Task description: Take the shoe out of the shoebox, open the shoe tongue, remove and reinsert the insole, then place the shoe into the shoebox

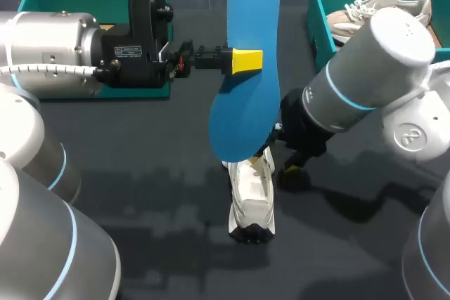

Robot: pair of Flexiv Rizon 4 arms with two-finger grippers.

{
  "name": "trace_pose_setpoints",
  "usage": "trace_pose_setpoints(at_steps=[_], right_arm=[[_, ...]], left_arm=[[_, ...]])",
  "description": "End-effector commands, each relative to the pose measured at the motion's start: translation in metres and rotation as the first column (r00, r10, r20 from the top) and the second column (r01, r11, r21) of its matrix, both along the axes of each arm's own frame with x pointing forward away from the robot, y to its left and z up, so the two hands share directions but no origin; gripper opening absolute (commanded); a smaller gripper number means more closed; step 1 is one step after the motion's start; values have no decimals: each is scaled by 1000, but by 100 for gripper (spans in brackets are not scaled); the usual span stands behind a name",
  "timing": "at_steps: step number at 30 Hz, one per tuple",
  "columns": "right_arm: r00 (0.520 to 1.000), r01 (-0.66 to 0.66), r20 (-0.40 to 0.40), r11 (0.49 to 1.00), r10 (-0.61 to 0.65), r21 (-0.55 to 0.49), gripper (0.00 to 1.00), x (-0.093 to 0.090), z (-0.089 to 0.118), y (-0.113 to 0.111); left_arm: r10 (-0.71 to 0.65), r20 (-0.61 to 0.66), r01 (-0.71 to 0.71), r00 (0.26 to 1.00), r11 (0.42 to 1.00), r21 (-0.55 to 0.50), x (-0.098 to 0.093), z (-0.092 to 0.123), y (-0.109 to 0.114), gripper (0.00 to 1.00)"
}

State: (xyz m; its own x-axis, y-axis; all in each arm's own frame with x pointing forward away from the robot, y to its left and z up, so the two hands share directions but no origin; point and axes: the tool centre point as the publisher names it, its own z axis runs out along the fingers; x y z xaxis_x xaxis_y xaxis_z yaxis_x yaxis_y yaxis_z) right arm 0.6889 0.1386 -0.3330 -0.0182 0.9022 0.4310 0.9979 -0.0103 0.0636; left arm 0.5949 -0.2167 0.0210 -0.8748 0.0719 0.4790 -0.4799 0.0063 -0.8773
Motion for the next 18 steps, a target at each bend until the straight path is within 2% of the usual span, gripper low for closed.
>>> trace_pose_setpoints(at_steps=[1,9,12,13,16,18], right_arm=[[998,-50,-40,986,57,161,100,-2,22,-37],[998,-50,-40,986,57,161,100,-2,22,-37],[997,-67,-4,943,72,325,100,-3,40,-48],[996,-80,3,913,86,399,100,-2,49,-52],[996,-79,1,862,90,500,100,-1,66,-57],[995,-70,-23,847,96,526,100,-1,74,-57]], left_arm=[[1,0,-1,1000,1000,1,-1,0,0,0],[1,0,-1,1000,1000,1,-1,0,0,0],[1,0,-1,1000,1000,1,-1,0,0,0],[1,0,-1,1000,1000,1,-1,0,0,0],[1,0,-1,1000,1000,1,-1,0,0,0],[1,0,-1,1000,1000,1,-1,0,0,0]])
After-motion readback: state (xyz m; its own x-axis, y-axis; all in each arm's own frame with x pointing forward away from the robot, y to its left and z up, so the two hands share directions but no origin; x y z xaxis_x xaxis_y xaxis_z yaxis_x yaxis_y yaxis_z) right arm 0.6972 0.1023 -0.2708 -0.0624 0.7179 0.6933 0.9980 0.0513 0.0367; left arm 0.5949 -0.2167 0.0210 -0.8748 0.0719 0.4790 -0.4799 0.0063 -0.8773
